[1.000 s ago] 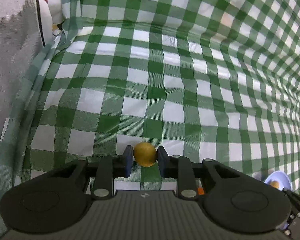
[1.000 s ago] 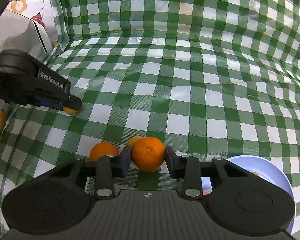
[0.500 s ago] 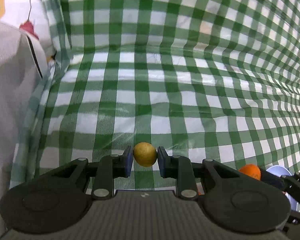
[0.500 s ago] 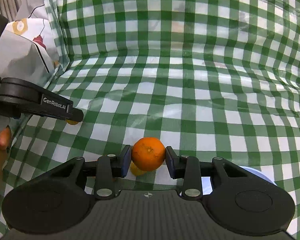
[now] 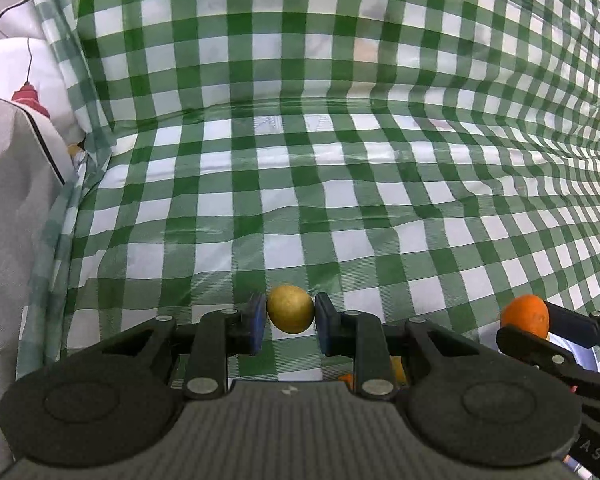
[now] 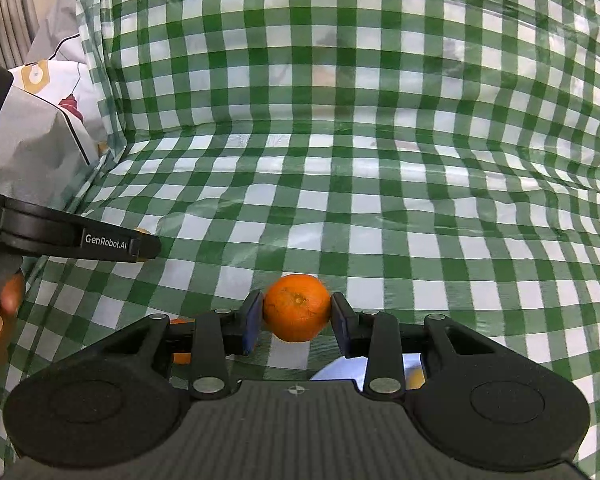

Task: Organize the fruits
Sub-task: 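Hold the yellow fruit in the left tool while the right tool holds the mandarin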

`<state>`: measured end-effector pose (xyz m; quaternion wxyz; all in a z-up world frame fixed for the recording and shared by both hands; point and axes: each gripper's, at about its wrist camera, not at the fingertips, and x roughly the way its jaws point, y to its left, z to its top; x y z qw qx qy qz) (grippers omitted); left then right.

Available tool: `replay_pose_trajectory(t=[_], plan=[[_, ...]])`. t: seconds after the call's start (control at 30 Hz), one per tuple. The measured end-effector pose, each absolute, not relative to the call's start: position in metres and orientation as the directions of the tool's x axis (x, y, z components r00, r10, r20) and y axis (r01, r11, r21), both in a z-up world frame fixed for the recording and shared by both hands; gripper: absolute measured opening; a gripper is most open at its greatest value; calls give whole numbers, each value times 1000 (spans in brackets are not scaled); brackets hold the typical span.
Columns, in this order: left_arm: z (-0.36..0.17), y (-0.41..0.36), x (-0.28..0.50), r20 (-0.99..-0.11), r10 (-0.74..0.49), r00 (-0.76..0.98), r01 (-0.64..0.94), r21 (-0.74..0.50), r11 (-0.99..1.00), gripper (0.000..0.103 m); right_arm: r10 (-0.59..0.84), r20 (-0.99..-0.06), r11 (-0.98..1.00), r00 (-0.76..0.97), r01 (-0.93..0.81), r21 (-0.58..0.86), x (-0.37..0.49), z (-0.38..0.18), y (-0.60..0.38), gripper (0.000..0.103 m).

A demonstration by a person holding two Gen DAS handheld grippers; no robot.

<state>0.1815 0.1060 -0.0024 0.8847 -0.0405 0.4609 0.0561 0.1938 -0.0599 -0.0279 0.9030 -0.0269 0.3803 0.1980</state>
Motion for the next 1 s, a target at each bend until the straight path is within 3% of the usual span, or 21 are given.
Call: replay_pose_trajectory(t=[1.0], plan=[[-1, 70, 182, -802, 52, 596, -73, 10, 997, 28, 318, -689, 933, 652, -346, 103, 192, -20, -90, 38]])
